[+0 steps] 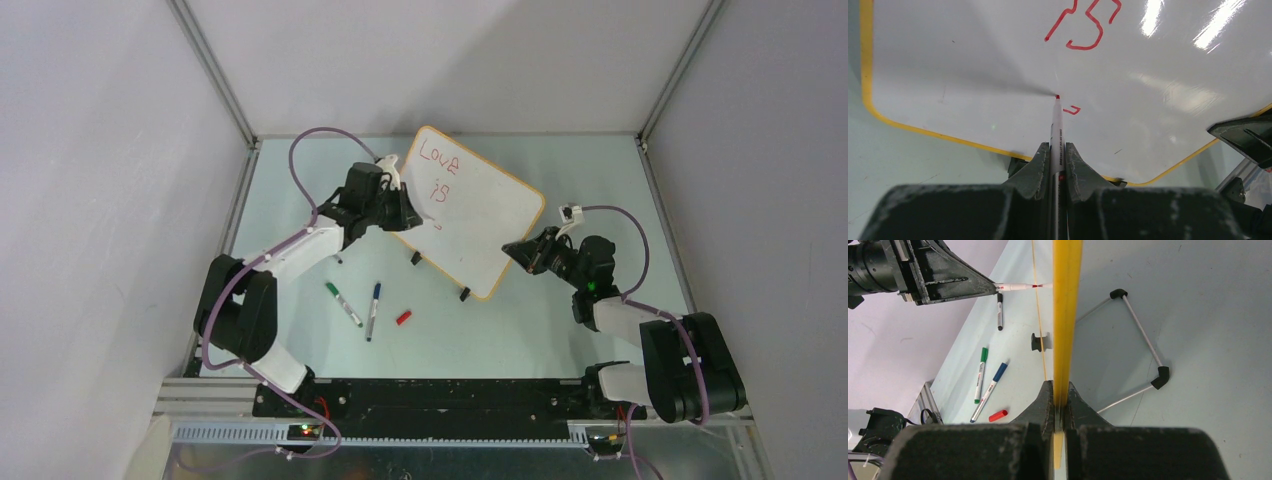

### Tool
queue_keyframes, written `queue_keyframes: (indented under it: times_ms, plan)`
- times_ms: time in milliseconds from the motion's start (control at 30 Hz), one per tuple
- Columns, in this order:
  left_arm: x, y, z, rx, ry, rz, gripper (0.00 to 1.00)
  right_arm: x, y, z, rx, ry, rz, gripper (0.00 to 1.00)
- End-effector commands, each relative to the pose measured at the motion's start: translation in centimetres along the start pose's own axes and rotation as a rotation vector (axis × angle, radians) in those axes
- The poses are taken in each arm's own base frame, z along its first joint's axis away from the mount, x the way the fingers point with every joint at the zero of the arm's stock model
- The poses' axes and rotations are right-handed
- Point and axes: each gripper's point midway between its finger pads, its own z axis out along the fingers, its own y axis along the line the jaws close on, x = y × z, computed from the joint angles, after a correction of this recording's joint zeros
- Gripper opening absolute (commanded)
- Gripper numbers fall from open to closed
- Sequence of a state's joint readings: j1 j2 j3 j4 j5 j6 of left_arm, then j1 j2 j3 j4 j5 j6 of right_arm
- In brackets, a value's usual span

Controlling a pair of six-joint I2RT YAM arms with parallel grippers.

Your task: Write a sentence on the whiteboard

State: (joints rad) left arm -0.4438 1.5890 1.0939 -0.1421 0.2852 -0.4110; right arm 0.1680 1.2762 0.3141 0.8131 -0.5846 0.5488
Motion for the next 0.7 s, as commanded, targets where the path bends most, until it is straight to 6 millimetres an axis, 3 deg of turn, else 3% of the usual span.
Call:
queue_keyframes:
  times_ms: [0,167,367,567,600,667]
  plan:
    - [-1.8,-1.4,-0.3,0.047,-0.04,0.005,0.0,-0.4,-1.9,-0.1,0.077,-0.031,-0.024,0.0]
    - [-1.7,-1.4,-0.5,0.049,-0.037,0.002,0.0,-0.3,-1.9,-0.1,0.077,-0.028,-0.022,0.0]
    - [-2.4,-2.4,-2.1,0.053,-0.09,0.038,0.0,-0.4,-1.8,-0.2,0.078,-0.03,-0.025,0.0]
    - [-5.0,-3.6,-3.7,0.018,-0.125,0.058,0.0,-0.4,-1.9,-0.1,0.076,-0.029,-0.025,0.0]
    - [-6.2,-4.1,-4.0,0.02,-0.143,0.074,0.0,-0.4,-1.9,-0.1,0.076,-0.03,-0.025,0.0]
    - [-6.7,-3.5,-3.9,-0.021,-0.138,0.09,0.0,-0.3,-1.9,-0.1,0.079,-0.028,-0.024,0.0]
